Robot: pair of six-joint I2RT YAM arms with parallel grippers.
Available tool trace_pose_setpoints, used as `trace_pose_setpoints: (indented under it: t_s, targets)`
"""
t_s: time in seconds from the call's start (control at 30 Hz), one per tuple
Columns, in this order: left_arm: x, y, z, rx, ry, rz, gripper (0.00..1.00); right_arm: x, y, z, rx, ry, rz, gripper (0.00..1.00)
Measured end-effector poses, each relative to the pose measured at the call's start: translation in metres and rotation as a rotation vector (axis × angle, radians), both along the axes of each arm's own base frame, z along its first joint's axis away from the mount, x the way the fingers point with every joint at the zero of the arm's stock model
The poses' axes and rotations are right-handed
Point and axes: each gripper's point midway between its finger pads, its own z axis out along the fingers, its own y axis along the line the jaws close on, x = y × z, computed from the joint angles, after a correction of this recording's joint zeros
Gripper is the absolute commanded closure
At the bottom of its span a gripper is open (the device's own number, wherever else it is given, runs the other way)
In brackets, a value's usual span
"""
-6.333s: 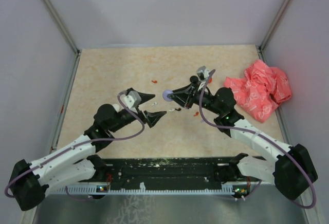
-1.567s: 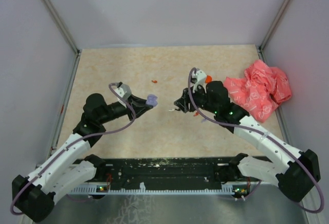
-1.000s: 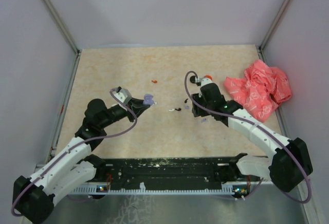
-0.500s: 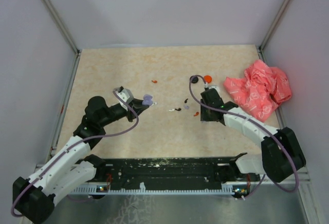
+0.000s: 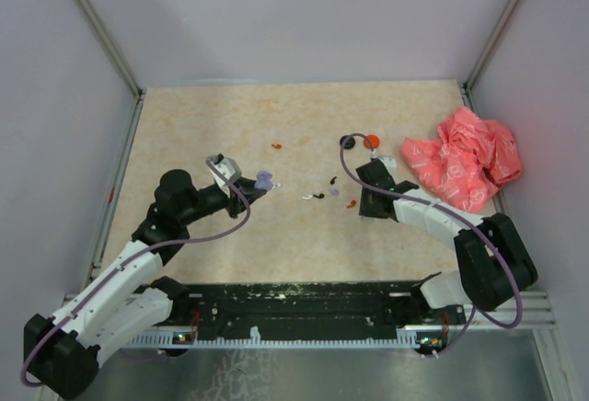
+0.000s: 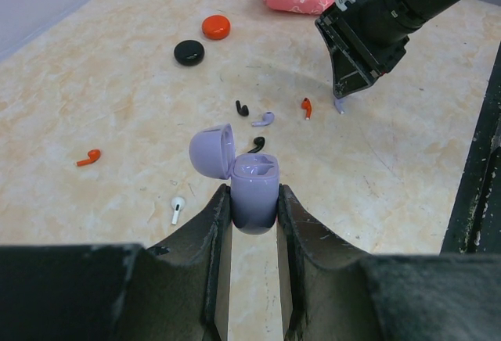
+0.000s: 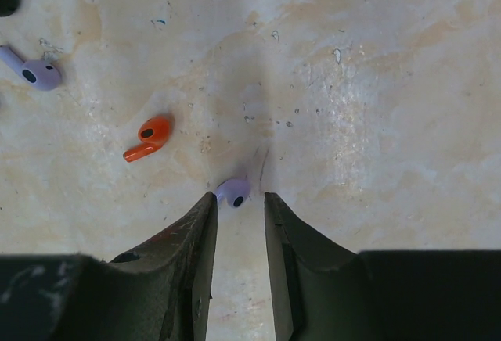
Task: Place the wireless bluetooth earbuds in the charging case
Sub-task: Pick up the earbud from the center of the board.
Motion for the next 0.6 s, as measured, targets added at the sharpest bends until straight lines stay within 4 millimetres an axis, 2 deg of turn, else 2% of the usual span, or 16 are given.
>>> trace_pose_setpoints:
  t_s: [0.6]
  targets:
    - [-0.001, -0.002, -0.006, -0.006, 0.042, -0.014, 1.00, 0.001, 0.003, -0.013, 0.015, 0.025, -0.033, 0.71]
